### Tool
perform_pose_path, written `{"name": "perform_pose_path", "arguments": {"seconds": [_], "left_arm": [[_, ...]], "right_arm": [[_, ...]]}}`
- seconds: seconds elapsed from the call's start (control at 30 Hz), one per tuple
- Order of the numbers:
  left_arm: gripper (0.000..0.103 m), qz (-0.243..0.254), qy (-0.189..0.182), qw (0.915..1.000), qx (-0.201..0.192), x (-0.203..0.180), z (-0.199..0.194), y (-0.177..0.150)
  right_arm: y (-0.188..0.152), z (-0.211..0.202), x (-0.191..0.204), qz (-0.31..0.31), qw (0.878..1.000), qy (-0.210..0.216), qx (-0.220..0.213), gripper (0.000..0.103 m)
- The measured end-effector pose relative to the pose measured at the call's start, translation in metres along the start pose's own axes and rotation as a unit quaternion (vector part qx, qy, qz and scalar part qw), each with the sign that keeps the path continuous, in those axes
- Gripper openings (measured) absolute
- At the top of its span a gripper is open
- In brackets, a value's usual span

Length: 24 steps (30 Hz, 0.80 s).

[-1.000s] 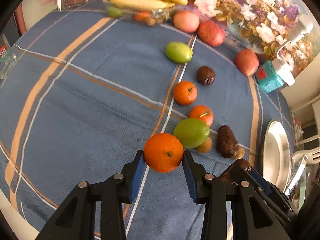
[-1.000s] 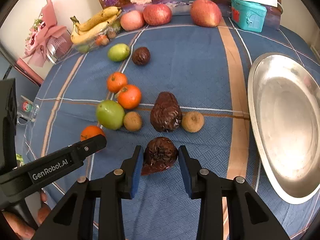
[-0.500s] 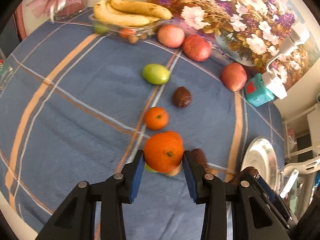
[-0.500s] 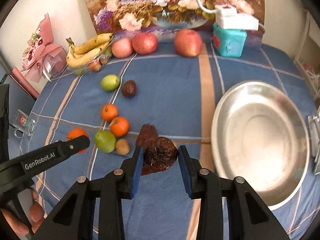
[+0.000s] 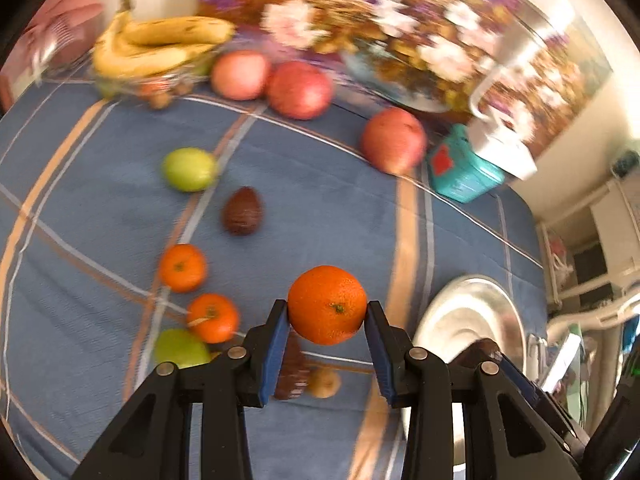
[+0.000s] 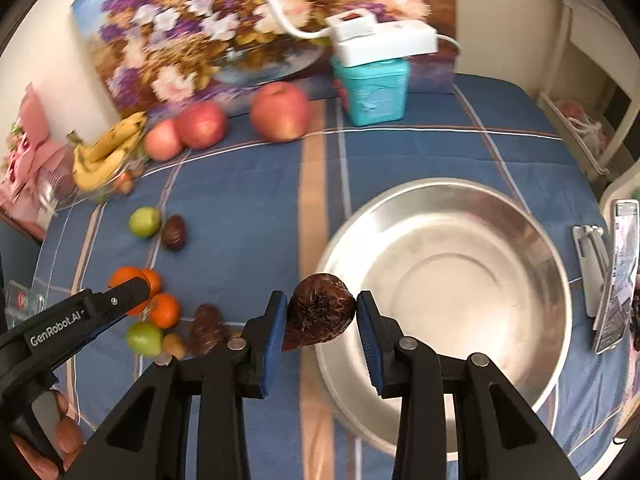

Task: Organize fruits
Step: 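Carry the date into the steel plate and open the right tool while the left tool carries the orange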

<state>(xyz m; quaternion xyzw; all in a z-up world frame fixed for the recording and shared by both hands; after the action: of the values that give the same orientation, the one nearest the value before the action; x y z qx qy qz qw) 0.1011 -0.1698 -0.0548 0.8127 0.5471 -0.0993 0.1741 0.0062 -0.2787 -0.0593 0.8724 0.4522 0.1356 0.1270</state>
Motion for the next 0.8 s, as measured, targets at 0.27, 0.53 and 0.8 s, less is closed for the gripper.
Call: {"name": "perform_pose_path", "arguments": {"seconds": [0.27,0.53,0.8], "left_arm": [[0.041,0.072,-0.006,0.9972,0.017,-0.052,0.013,-0.016],[0.041,0.101,-0.023,0.9939,0.038,-0.078,0.026,-0.03],[0.041,0.126,-0.02,0.9902,0.058,-0.097,0.04,-0.045]], "right_arm": [[0.009,0.001,-0.026,0.01,1.0,-0.025,0.006,0.037],[0.001,-0.001,-0.058,0.037,0.998,-0.048,0.015,0.038],[-0.007,-0.006,-0.096,0.08,0.995,-0.061,0.02,0.038]]}}
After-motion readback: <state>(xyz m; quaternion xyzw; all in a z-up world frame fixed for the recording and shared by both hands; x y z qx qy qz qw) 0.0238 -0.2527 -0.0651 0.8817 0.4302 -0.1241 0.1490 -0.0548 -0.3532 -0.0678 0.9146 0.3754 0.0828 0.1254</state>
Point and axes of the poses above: each gripper's, at about its wrist camera, not at the fingertips, and z roughly the way its jaws point, x to its left, y to its top, the point moved 9 cm from there along z, roughly the way its jaws point, and after that the axes turned 11 degrees about x, right-handed, at the moved point
